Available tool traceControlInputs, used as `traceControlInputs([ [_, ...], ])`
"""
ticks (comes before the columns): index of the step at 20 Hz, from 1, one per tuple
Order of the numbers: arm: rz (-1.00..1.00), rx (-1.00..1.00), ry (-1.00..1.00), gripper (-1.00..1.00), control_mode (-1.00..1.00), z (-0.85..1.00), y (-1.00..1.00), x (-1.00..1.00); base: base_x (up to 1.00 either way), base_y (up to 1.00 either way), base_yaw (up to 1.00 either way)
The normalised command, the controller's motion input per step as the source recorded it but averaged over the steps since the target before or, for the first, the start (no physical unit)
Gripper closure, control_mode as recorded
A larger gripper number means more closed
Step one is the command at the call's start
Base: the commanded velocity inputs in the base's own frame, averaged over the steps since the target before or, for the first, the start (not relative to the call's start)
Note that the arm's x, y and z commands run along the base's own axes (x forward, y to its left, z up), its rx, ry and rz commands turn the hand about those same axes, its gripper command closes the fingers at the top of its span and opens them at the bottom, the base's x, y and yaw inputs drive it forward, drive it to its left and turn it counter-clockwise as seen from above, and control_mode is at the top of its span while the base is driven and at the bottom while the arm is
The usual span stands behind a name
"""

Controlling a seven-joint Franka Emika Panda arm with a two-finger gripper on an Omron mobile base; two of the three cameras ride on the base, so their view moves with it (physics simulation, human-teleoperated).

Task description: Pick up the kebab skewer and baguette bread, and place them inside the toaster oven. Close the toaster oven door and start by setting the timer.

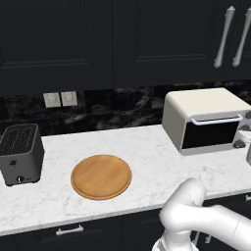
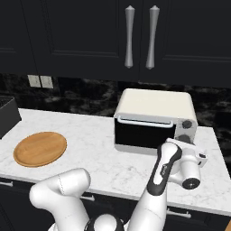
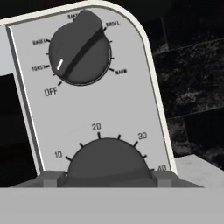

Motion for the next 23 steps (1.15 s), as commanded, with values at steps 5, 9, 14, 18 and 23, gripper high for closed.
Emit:
traceControlInputs([
  [5, -0.07, 0.17, -0.01, 1.0, -1.0, 0.0, 0.0, 0.0, 0.0, 0.0, 0.0],
  [9, -0.06, 0.21, -0.04, 1.0, -1.0, -0.02, -0.02, 0.0, 0.0, 0.0, 0.0],
  [14, -0.07, 0.21, -0.04, 1.0, -1.0, -0.03, -0.02, 0.0, 0.0, 0.0, 0.0],
  [18, -0.06, 0.22, -0.05, 1.0, -1.0, -0.02, -0.09, 0.0, 0.0, 0.0, 0.0],
  [23, -0.06, 0.23, -0.04, 1.0, -1.0, -0.02, -0.13, 0.0, 0.0, 0.0, 0.0],
])
